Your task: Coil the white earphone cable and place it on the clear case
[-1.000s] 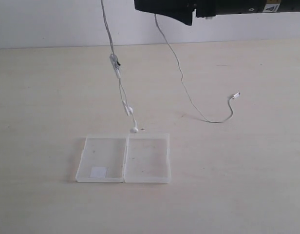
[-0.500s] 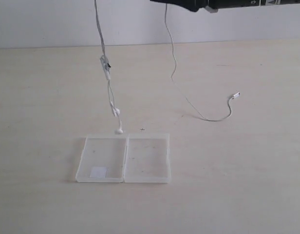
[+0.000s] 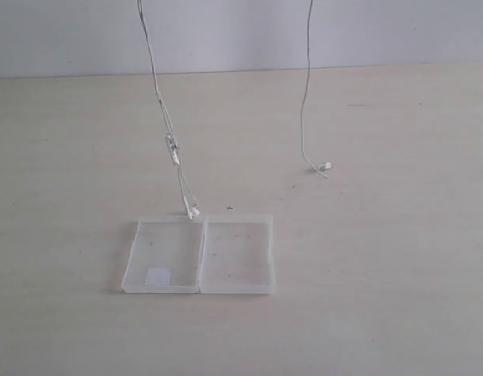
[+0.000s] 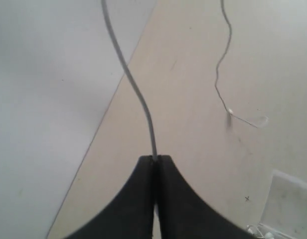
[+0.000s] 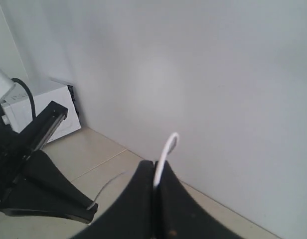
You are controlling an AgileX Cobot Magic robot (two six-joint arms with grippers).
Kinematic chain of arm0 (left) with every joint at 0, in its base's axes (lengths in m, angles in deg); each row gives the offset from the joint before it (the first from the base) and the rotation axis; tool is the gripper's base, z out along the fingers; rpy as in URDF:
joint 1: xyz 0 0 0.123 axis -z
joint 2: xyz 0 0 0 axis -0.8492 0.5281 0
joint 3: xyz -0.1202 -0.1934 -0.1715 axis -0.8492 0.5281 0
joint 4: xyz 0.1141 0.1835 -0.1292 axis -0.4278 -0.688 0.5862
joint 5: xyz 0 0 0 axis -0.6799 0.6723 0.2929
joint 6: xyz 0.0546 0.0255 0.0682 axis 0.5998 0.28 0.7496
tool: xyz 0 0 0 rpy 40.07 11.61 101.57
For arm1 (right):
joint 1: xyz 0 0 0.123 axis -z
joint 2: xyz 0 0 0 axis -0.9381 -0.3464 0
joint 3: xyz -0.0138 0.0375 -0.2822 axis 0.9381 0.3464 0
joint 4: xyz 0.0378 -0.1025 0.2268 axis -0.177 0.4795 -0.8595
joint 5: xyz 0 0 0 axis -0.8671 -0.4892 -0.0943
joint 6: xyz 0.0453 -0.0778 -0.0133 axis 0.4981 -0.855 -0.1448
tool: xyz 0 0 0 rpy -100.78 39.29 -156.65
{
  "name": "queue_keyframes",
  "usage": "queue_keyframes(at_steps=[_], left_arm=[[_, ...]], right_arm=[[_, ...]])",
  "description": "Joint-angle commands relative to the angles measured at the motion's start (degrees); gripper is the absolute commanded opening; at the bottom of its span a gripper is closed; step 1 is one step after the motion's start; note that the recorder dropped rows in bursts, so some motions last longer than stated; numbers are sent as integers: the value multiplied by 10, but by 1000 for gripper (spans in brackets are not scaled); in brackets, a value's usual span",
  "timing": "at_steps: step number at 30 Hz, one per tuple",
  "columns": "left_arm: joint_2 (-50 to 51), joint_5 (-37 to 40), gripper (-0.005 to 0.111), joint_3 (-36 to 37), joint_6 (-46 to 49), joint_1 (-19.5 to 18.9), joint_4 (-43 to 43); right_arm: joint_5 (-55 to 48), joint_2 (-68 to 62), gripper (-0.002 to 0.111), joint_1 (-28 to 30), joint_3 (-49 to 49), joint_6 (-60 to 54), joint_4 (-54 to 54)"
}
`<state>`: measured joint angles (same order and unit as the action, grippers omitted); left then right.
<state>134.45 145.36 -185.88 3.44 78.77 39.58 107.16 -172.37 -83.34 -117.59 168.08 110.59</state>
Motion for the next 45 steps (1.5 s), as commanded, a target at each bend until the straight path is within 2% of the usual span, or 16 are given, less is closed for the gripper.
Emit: queue_keyframes(at_steps=[1,5,12,16,23,29,34,36,39,45], left_arm=[[-2,-59,0,8,-5,-1,20],[-6,-69,0,8,-2,-1,36],[-12,-68,0,8,13,-1,62],[-18,-68,0,8,47,-1,113],[-24,-68,0,8,85,-1,183],[-27,-57,0,8,85,-1,183],[-40,-57,0,8,85,-1,177],[-46,-57,0,8,85,-1,177],[-51,-52,0,8,85,-1,166],[-48,-38,0,9,81,-1,146]], right_arm=[[-8,0,0,0,-6,3,0],[18,-1,1,0,-6,-39,0],[23,-2,26,0,-6,-70,0],[11,-2,31,0,-6,-78,0],[53,-3,31,0,-6,-125,0],[51,-8,31,0,-5,-172,0],[31,-23,30,0,-5,-146,0],[25,-28,23,0,-5,-142,0],[2,-28,0,0,-5,-109,0],[-66,2,0,0,-5,-63,0]])
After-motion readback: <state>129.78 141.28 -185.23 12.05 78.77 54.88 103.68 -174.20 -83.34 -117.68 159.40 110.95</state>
